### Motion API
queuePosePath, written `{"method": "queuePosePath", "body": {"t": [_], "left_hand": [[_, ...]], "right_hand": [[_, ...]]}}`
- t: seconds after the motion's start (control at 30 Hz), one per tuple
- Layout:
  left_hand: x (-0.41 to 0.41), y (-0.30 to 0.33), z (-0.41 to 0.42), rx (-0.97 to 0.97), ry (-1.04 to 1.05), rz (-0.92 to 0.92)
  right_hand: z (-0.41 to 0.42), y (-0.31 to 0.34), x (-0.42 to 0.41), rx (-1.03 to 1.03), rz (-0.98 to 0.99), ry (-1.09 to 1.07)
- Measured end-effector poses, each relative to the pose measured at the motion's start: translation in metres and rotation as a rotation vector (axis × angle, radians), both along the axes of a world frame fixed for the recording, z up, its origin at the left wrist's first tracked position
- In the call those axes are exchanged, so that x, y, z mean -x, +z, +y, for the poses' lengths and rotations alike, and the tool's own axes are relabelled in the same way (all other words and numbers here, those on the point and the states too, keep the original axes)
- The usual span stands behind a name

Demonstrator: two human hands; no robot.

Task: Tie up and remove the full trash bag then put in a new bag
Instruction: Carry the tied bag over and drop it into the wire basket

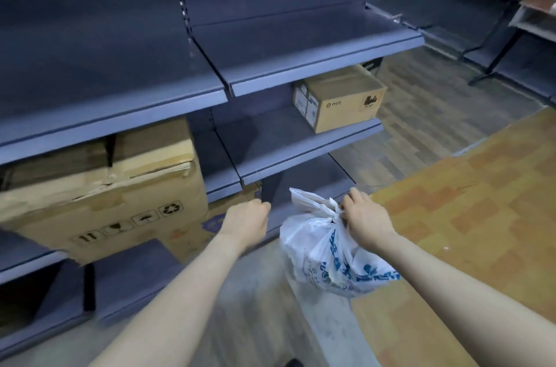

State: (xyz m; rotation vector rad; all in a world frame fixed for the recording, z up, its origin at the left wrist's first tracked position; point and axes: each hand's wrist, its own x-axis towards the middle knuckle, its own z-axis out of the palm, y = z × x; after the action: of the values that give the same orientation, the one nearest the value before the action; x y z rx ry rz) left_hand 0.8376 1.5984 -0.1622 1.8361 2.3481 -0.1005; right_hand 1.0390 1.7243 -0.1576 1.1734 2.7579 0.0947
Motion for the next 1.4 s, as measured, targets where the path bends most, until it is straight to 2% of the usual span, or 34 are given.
{"method": "queuePosePath", "body": {"t": [0.1,0.2,0.4,0.6,0.7,0.83,1.0,1.13,1.4], "left_hand": [[0.016,0.007,-0.053,0.007,0.08,0.053],[0.027,0.01,-0.11,0.051,0.205,0.073],[0.022,0.015,-0.231,0.124,0.617,0.003],[-0.017,0.015,-0.345,0.202,0.99,-0.015],[-0.036,0.019,-0.396,0.243,1.145,-0.004],[-0.053,0.027,-0.461,0.224,1.325,-0.036],[-0.059,0.032,-0.544,0.175,1.476,-0.029],[-0.055,0.038,-0.609,0.153,1.539,-0.011],[-0.039,0.053,-0.72,0.114,1.617,0.036]], "right_hand": [[-0.027,0.012,0.014,-0.125,-0.079,0.172],[-0.048,0.005,0.027,-0.219,-0.136,0.214],[-0.1,-0.004,0.061,-0.22,-0.175,0.454],[-0.174,-0.02,0.116,-0.176,0.01,0.746],[-0.231,0.004,0.136,-0.194,-0.127,0.845],[-0.297,0.014,0.169,-0.251,-0.08,1.037],[-0.389,0.021,0.21,-0.169,0.065,1.106],[-0.468,0.033,0.242,-0.195,0.172,1.208],[-0.6,0.052,0.288,-0.192,0.253,1.285]]}}
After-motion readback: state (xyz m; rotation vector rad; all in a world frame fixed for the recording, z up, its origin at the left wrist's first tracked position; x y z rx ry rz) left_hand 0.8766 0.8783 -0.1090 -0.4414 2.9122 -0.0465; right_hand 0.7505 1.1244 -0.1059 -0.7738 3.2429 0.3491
